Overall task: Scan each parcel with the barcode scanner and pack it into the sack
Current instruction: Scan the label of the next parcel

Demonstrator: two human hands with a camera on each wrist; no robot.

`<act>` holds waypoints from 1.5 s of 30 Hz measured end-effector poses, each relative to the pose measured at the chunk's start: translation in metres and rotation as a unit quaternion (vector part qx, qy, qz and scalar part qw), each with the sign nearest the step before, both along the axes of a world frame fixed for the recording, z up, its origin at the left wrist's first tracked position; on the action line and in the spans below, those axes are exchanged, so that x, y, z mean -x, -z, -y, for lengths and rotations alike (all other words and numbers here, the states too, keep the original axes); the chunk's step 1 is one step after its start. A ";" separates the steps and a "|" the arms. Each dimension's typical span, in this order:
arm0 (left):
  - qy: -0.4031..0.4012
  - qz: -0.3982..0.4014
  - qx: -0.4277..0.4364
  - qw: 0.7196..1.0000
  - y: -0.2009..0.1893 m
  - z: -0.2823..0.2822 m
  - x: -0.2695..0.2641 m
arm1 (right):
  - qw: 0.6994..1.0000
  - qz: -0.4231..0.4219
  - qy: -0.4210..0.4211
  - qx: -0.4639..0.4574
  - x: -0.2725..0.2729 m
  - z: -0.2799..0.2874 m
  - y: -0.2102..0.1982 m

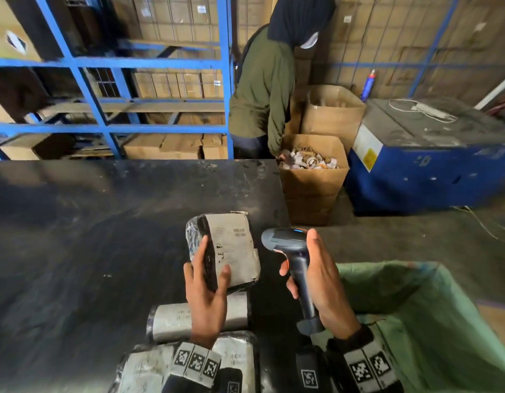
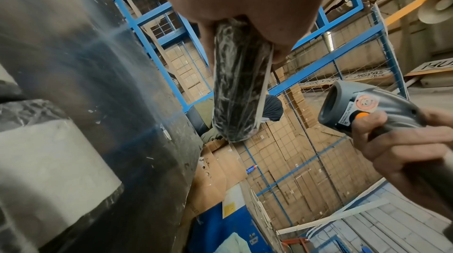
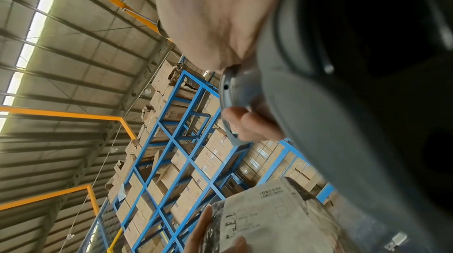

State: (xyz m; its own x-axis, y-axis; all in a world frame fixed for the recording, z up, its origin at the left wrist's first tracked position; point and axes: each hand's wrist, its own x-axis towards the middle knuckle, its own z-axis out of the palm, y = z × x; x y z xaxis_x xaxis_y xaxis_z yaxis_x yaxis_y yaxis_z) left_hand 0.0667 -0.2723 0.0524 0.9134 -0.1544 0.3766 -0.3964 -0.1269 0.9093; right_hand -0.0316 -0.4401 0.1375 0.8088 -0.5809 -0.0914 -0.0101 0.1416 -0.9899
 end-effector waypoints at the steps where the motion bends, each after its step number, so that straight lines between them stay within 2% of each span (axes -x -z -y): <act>1: -0.001 0.003 0.001 1.000 0.000 0.000 -0.001 | 1.000 -0.004 -0.007 -0.001 -0.001 0.000 -0.001; 9: 0.001 -0.014 0.002 1.000 0.004 0.001 -0.008 | 0.999 -0.012 -0.025 -0.021 -0.010 0.006 -0.002; 15: 0.009 -0.042 0.021 0.999 0.005 -0.004 -0.006 | 0.994 -0.072 -0.056 -0.062 -0.013 0.013 0.014; 20: 0.001 -0.066 0.011 0.998 0.010 -0.027 0.003 | 0.986 -0.167 0.016 0.024 0.004 -0.007 0.075; 25: -0.004 -0.120 -0.001 0.993 0.025 -0.056 0.022 | 0.955 -0.293 0.008 0.034 0.030 -0.025 0.143; 28: 0.004 -0.153 0.027 0.988 0.034 -0.070 0.038 | 0.940 -0.338 -0.005 0.049 0.045 -0.038 0.180; 33: 0.016 -0.172 0.067 0.983 0.039 -0.085 0.060 | 0.938 -0.341 0.039 0.045 0.054 -0.060 0.212; 39: 0.023 -0.182 0.066 0.981 0.038 -0.093 0.075 | 0.933 -0.339 0.091 0.081 0.056 -0.059 0.311; 42: 0.022 -0.181 0.060 0.981 0.034 -0.094 0.079 | 0.931 -0.347 0.075 0.090 0.058 -0.055 0.326; 45: 0.021 -0.183 0.055 0.981 0.033 -0.096 0.080 | 0.927 -0.362 0.030 0.094 0.057 -0.055 0.290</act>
